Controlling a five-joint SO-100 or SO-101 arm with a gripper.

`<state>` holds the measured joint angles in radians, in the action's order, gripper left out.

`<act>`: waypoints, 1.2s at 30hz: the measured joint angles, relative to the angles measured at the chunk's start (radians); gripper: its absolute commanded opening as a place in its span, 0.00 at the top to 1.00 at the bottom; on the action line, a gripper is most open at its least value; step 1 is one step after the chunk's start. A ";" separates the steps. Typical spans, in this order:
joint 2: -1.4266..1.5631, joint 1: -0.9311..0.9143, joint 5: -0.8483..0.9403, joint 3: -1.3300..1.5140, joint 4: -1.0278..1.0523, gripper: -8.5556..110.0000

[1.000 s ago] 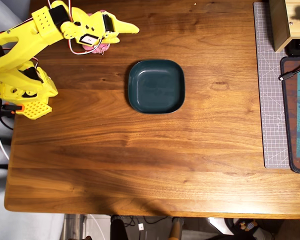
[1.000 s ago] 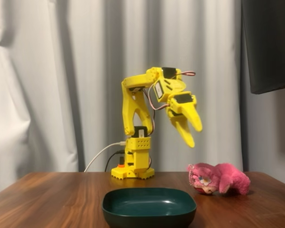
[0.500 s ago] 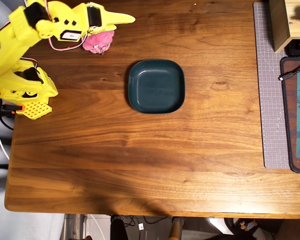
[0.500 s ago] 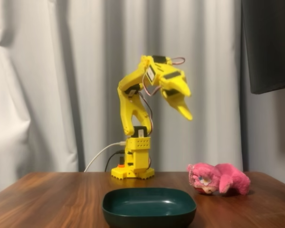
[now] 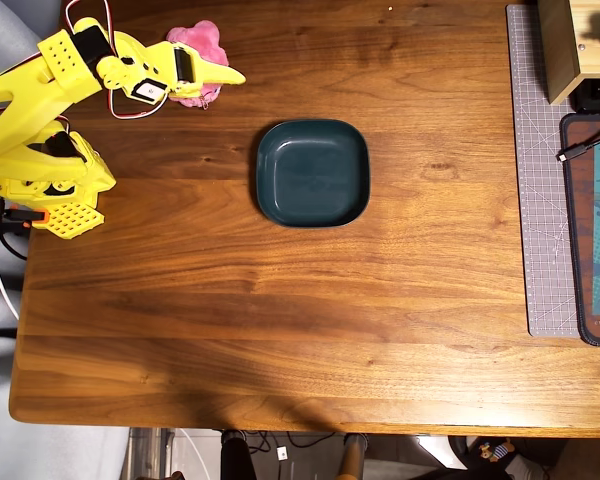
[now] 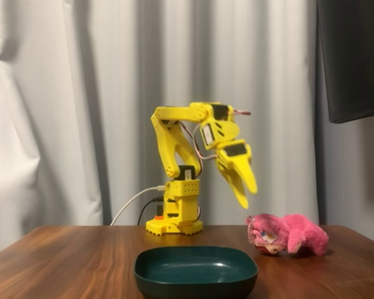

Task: Grasp a strawberry bear and put it in the bin.

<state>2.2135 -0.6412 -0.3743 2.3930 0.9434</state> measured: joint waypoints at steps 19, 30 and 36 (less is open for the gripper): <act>-0.002 -0.080 -0.126 -0.031 -0.130 0.62; 0.031 -0.112 -0.140 0.120 -0.103 0.61; 0.098 -0.117 -0.140 0.215 -0.123 0.60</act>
<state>2.3117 -0.7578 -0.5139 2.6078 0.8207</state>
